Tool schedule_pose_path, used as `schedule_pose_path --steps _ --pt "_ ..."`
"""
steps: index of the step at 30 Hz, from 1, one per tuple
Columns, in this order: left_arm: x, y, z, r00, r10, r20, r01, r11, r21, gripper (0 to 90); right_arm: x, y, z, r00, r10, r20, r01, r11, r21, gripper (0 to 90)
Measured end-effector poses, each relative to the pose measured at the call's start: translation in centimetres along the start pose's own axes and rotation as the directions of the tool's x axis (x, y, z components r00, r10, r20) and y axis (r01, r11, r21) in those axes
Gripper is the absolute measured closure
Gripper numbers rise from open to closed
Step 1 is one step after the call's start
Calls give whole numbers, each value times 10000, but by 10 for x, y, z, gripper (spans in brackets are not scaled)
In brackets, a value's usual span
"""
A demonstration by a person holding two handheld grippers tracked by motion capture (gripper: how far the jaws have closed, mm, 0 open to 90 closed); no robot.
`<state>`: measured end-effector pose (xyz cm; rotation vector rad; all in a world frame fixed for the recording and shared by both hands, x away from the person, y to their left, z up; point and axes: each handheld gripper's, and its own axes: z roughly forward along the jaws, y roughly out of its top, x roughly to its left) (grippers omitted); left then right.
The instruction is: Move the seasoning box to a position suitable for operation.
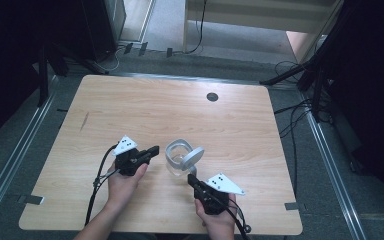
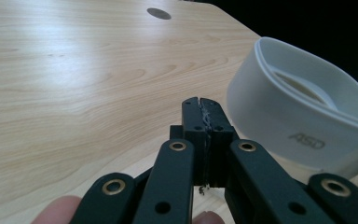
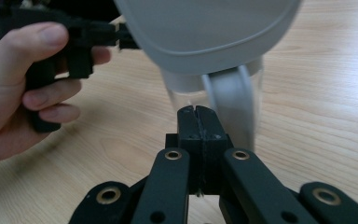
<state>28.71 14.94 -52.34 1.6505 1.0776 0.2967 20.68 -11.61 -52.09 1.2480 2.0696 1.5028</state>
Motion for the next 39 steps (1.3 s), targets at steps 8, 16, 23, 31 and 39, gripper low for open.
schedule_pose_path --steps 8,16,23,31,39 --pt "-10 2 7 9983 344 476 -353 9992 178 900 -13 5 -1 9992 186 359 -184 9998 -55 900" --pt "-11 3 11 9981 366 490 -378 9990 237 885 -32 13 7 9955 244 911 -236 9997 -92 900" --pt "5 16 35 9966 85 818 -111 9994 313 866 -31 15 14 9928 478 1100 -462 9988 -166 900" --pt "17 35 60 9771 355 2100 -422 9987 276 877 -14 14 16 9878 515 1470 -490 9986 -207 900" --pt "14 36 61 9579 762 2767 -909 9950 406 897 -11 12 19 9780 824 1915 -796 9966 -222 900"
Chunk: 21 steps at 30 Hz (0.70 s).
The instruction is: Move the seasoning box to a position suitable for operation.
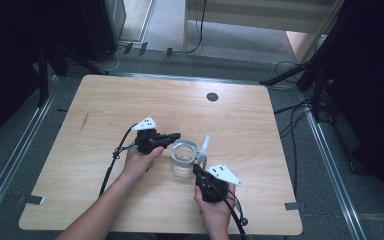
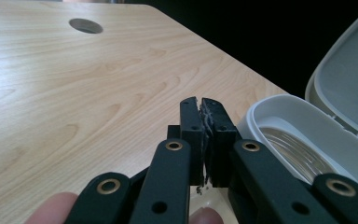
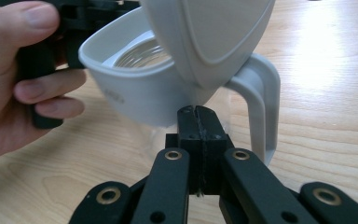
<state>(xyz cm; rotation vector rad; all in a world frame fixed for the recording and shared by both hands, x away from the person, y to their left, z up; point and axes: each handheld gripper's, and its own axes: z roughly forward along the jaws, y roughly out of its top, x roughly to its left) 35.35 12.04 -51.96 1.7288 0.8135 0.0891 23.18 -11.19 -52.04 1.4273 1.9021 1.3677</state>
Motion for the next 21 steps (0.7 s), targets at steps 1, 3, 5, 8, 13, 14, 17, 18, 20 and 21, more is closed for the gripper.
schedule_pose_path --steps 1,3,5,8,13,14,17,18,20,21 --pt "-2 0 0 10000 65 23 -65 10000 68 897 -1 0 0 9999 29 101 -29 10000 -22 900" --pt "-6 -1 0 9997 205 119 -206 9997 116 897 -3 1 0 9996 156 214 -155 9999 -69 900" --pt "-10 -2 0 9994 337 84 -339 9992 216 891 -4 2 -1 9991 252 334 -250 9997 -77 900" --pt "-18 -6 0 9988 485 95 -487 9984 276 885 -5 3 -1 9984 341 462 -339 9994 -56 900" --pt "-29 -16 -7 9983 580 69 -581 9981 191 867 -10 7 1 9978 415 515 -415 9991 -5 900" --pt "-32 -20 -12 9981 608 -82 -607 9981 143 868 -12 9 4 9984 382 423 -383 9993 27 900" --pt "-34 -24 -17 9977 666 -136 -664 9977 124 864 -13 13 8 9993 278 263 -280 9996 83 900" --pt "-35 -26 -21 9981 610 -115 -609 9981 94 864 -13 13 8 9993 278 263 -280 9996 83 900" --pt "-37 -30 -31 9978 615 -233 -613 9981 72 859 -14 19 16 9999 160 -45 -159 9999 66 900" --pt "-39 -31 -35 9976 635 -283 -633 9979 98 861 -14 20 18 9998 153 -129 -152 9999 78 900"
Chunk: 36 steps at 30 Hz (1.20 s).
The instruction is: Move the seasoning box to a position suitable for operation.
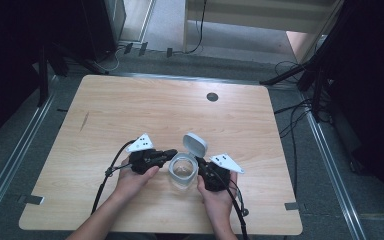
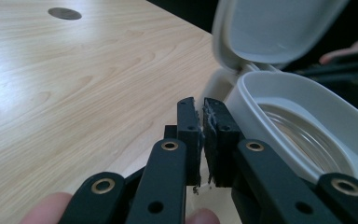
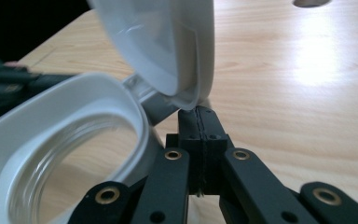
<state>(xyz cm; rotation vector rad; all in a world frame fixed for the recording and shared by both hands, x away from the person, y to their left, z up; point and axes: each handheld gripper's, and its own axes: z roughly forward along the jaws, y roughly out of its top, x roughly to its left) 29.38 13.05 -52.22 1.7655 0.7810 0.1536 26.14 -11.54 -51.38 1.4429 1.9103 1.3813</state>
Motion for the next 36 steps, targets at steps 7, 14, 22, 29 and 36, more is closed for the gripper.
schedule_pose_path --steps 7,14,22,29,36 --pt "-6 -11 -24 9987 -127 -498 115 9996 -246 867 4 12 19 9970 -219 -748 217 9998 -44 900" --pt "-4 -19 -42 9959 -309 -846 268 9984 -492 843 6 16 23 9951 -484 -867 486 9988 0 900" --pt "25 -49 -107 9450 -532 -3227 146 9925 -1210 418 -10 20 8 9945 -819 -656 818 9966 -39 900" --pt "44 -73 -166 8718 -1388 -4698 795 9864 -1438 300 -16 37 4 9929 -909 -768 894 9957 -227 900" --pt "57 -88 -191 8164 -2379 -5262 1465 9667 -2098 281 -15 56 9 9911 -965 -916 940 9951 -311 900"
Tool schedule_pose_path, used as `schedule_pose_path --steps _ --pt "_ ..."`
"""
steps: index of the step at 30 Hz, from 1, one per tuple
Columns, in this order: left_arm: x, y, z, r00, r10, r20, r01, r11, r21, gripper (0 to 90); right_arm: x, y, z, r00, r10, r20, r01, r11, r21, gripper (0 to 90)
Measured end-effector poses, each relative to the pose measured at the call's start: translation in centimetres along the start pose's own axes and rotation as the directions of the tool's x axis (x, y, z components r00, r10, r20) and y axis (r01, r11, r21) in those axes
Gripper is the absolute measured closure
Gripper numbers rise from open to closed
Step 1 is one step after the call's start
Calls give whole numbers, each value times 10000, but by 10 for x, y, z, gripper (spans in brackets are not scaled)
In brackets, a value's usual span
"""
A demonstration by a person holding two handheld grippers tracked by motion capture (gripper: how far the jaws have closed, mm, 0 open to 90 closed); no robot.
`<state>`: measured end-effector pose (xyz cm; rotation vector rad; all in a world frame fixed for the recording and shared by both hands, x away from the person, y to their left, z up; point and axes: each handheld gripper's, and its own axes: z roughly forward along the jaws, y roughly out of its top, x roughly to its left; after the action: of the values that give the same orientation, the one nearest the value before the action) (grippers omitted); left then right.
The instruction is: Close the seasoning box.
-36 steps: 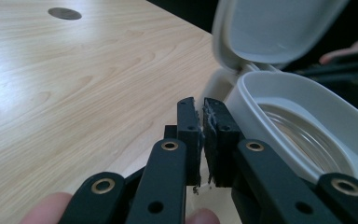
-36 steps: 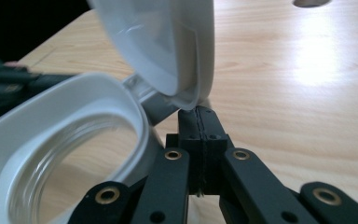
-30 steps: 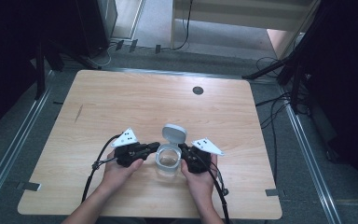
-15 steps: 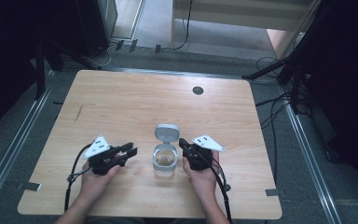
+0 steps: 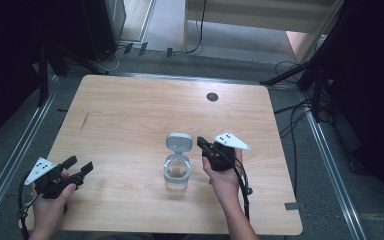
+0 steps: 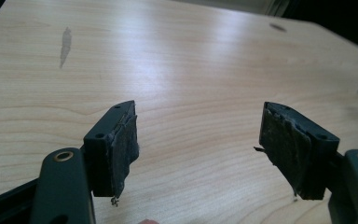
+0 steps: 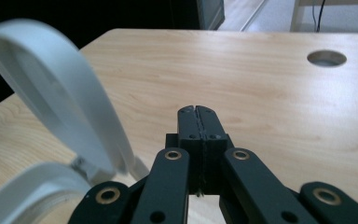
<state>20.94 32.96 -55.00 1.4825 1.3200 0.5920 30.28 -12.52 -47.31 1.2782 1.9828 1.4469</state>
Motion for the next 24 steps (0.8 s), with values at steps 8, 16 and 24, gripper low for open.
schedule_pose_path --steps 8,16,24 --pt "-2 -1 4 10000 51 15 -51 10000 65 286 3 27 9 9988 60 -493 -67 9999 -151 900" --pt "-3 -1 6 9999 104 -21 -103 9998 153 297 13 32 6 9940 -159 -1078 143 9998 -156 900" --pt "-6 -1 7 9995 301 -79 -299 9993 222 307 21 27 -10 9868 -420 -1565 406 9991 -117 900"
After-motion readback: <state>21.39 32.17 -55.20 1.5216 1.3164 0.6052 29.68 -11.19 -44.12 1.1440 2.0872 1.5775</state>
